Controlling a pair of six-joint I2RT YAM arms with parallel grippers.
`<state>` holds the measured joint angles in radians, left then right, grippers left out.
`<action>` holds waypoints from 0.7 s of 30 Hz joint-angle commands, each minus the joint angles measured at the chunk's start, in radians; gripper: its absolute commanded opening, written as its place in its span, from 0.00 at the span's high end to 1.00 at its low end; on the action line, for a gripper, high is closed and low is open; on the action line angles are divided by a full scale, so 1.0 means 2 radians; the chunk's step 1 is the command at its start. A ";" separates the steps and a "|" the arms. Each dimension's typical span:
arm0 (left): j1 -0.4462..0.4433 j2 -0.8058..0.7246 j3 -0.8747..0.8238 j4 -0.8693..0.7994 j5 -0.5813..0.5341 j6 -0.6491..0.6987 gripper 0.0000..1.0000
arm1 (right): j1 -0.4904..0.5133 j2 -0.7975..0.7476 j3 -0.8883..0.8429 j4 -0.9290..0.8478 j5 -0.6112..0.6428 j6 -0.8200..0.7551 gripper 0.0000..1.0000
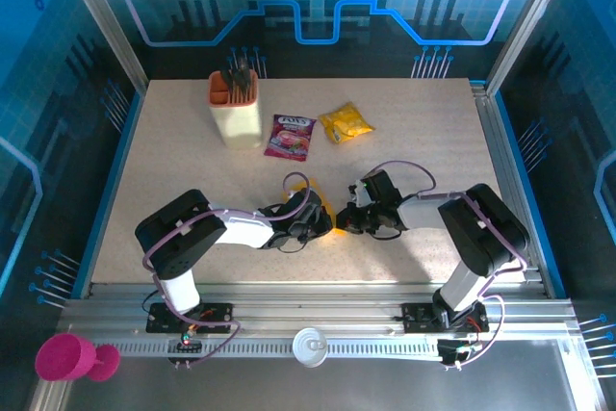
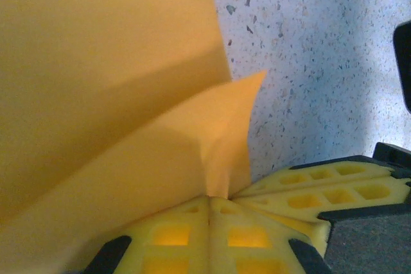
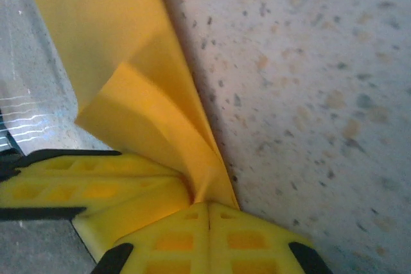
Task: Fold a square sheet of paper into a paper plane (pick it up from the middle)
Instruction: Third fold the triangle at the center of the table.
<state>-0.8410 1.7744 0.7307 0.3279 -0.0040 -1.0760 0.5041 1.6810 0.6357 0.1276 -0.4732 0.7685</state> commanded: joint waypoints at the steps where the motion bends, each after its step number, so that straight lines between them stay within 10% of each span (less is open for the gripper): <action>1: -0.005 0.012 -0.001 -0.056 0.000 -0.004 1.00 | 0.011 0.035 -0.006 -0.016 0.032 0.004 1.00; 21: 0.101 -0.035 -0.066 -0.069 0.004 0.049 1.00 | 0.009 0.072 -0.023 -0.055 0.076 -0.020 1.00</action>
<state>-0.6857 1.7023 0.6540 0.3035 0.0731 -1.0168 0.5030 1.7069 0.6437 0.1234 -0.4828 0.7589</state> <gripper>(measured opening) 0.046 0.055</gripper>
